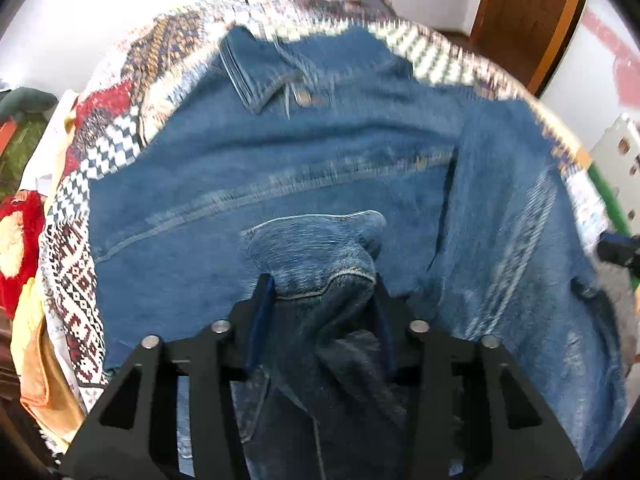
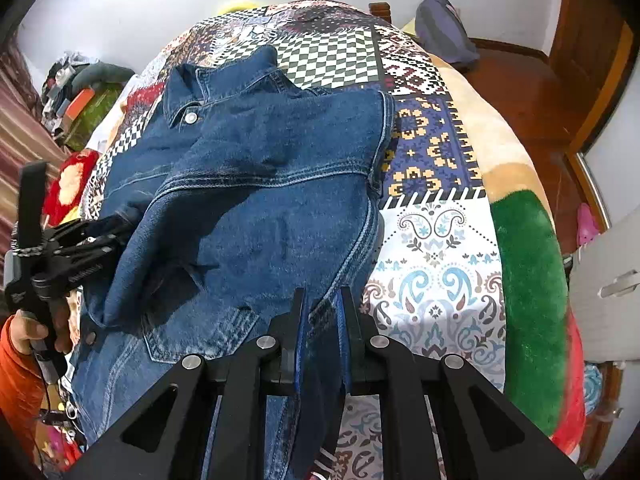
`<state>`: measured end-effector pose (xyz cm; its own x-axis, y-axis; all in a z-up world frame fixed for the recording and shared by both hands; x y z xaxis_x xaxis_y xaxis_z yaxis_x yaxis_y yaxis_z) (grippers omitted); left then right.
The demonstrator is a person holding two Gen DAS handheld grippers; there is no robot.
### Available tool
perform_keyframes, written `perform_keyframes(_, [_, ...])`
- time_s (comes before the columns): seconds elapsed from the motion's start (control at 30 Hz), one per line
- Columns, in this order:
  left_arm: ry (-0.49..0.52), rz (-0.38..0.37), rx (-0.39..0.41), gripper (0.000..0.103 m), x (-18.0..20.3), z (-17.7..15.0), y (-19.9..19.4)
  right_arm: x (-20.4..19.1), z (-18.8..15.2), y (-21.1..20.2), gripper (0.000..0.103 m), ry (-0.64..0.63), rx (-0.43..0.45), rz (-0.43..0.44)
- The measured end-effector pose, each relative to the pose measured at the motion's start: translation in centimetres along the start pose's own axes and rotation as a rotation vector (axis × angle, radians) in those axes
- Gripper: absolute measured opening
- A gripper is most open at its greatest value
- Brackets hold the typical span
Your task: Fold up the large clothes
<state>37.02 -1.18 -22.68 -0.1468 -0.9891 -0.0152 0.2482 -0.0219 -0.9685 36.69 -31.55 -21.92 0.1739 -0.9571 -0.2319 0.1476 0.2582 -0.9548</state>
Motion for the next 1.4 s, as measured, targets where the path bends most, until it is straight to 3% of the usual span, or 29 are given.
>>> perform_keyframes(0.2, [0.006,0.007,0.177,0.036,-0.9,4.0,-6.2,-0.1,1.3,-0.2,0.009,-0.005,0.015,-0.021])
perform_keyframes(0.43, [-0.041,-0.018,0.494,0.035,-2.5,9.1,-16.8,-1.0,3.3,-1.2,0.009,-0.018,0.056,-0.046])
perform_keyframes(0.57, [-0.079,-0.027,0.571,0.035,-5.0,9.3,-18.7,-1.8,4.3,-1.1,0.009,-0.031,0.063,-0.053])
perform_keyframes(0.67, [-0.117,-0.008,0.551,0.035,-7.6,8.7,-17.5,-2.6,5.0,0.0,0.009,-0.060,0.044,-0.079])
perform_keyframes(0.83, [-0.211,-0.019,0.397,0.035,-13.2,6.3,-11.5,-3.6,5.5,3.6,0.009,-0.110,-0.039,-0.152])
perform_keyframes(0.97, [-0.268,-0.012,0.245,0.035,-16.7,2.4,-5.5,-4.2,5.2,5.5,0.009,-0.171,-0.053,-0.203])
perform_keyframes(1.13, [-0.363,-0.017,0.124,0.035,-20.5,-2.9,-0.1,-5.0,4.3,5.4,0.009,-0.241,-0.034,-0.278])
perform_keyframes(1.23, [-0.398,-0.056,0.070,0.035,-22.0,-5.4,1.3,-5.1,3.8,5.4,0.009,-0.243,-0.034,-0.321])
perform_keyframes(1.4, [-0.392,-0.065,0.058,0.036,-23.0,-7.7,0.8,-5.4,2.9,5.5,0.009,-0.257,-0.036,-0.399])
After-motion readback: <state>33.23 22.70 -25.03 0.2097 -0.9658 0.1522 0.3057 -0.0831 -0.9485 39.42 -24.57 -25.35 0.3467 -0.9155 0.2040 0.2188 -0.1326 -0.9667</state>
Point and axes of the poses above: each gripper's, at about its wrist camera, not at the fingertips, and y roughly the way its jaws point, x to its right, z to its top, the point moved 1 cm from there along y, roughly the way its jaws point, and after that the axes turned 11 degrees about -x, right-handed, at the moved point
